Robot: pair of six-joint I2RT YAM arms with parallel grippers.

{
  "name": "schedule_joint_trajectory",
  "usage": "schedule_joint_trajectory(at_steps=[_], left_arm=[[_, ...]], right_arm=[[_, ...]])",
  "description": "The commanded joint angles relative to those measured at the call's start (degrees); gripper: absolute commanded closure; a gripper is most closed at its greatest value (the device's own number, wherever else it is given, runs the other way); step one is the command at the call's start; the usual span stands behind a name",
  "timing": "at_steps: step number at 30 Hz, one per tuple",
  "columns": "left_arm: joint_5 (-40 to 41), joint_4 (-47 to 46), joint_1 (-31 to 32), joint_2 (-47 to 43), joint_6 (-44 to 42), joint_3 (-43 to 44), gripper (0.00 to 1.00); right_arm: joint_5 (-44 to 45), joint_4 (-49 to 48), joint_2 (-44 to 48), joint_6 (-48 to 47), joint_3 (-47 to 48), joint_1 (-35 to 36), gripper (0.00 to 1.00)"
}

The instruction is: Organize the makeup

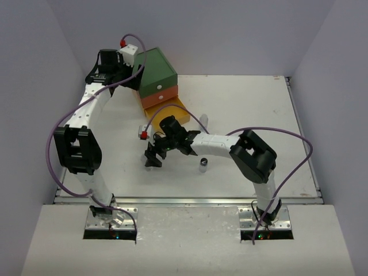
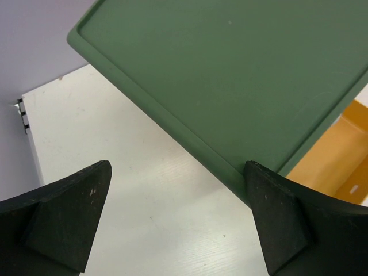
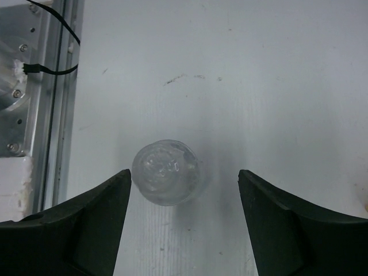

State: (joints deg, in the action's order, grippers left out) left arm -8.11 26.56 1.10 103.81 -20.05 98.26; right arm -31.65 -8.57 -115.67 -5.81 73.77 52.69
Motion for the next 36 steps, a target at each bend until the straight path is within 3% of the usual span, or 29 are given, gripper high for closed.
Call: schedule_joint_trajectory(at_steps=[1, 8, 9, 10, 12, 17, 20, 24, 25, 29, 32, 35, 36], left_arm=[[-3.0, 2.1, -1.1, -3.3, 0.2, -0.2, 0.00], [-8.3, 2.2, -1.1, -3.6, 0.7, 0.7, 0.00], [-9.5, 2.4, -1.1, -3.8, 0.9, 1.0, 0.00], [-10.4, 2.4, -1.1, -3.9, 0.8, 1.1, 0.00], [-12.8, 3.4, -1.1, -4.3, 0.2, 1.5, 0.00], [-16.9, 6.7, -4.7, -5.8, -2.4, 2.1, 0.00], [-23.2, 7.7, -7.3, -7.3, -0.9, 2.6, 0.00], [-38.5, 10.3, -11.3, -8.9, -0.5, 6.3, 0.01], [-43.0, 11.6, -11.5, -9.5, -3.4, 6.9, 0.01], [-52.4, 20.6, -11.1, -11.0, -15.8, 7.7, 0.04], [-47.9, 33.8, -6.5, -10.6, -29.8, 7.8, 0.03], [-34.6, 32.6, 4.1, -12.8, -33.6, 1.1, 0.00], [-33.6, 31.3, 5.6, -13.5, -33.6, -0.3, 0.00]], right_arm=[[2.3, -3.9, -2.4, -0.2, 3.6, 0.4, 0.26], [1.2, -3.6, -2.5, -1.6, 3.1, 0.3, 0.41], [0.1, -4.1, -2.5, -1.6, 3.1, 0.3, 0.59], [-0.4, -4.5, -2.5, -1.5, 3.1, 0.3, 0.62], [-1.2, -6.0, -2.4, -0.7, 3.0, 0.4, 0.77], [-1.9, -8.2, -1.1, 2.1, 1.3, 0.0, 0.98], [-4.6, -12.2, 1.2, 8.2, -1.0, -1.5, 1.00], [-12.0, -24.8, 4.4, 32.1, -3.1, -8.7, 1.00], [-12.2, -26.5, 6.2, 37.8, -3.6, -11.5, 1.00], [-6.7, -21.4, 11.4, 40.5, -3.2, -14.8, 1.00], [-4.5, -14.3, 11.3, 43.2, 2.4, -18.3, 1.00], [-2.0, -13.0, 10.5, 44.0, 5.3, -19.2, 1.00], [-1.6, -13.2, 10.5, 44.0, 5.8, -19.2, 1.00]])
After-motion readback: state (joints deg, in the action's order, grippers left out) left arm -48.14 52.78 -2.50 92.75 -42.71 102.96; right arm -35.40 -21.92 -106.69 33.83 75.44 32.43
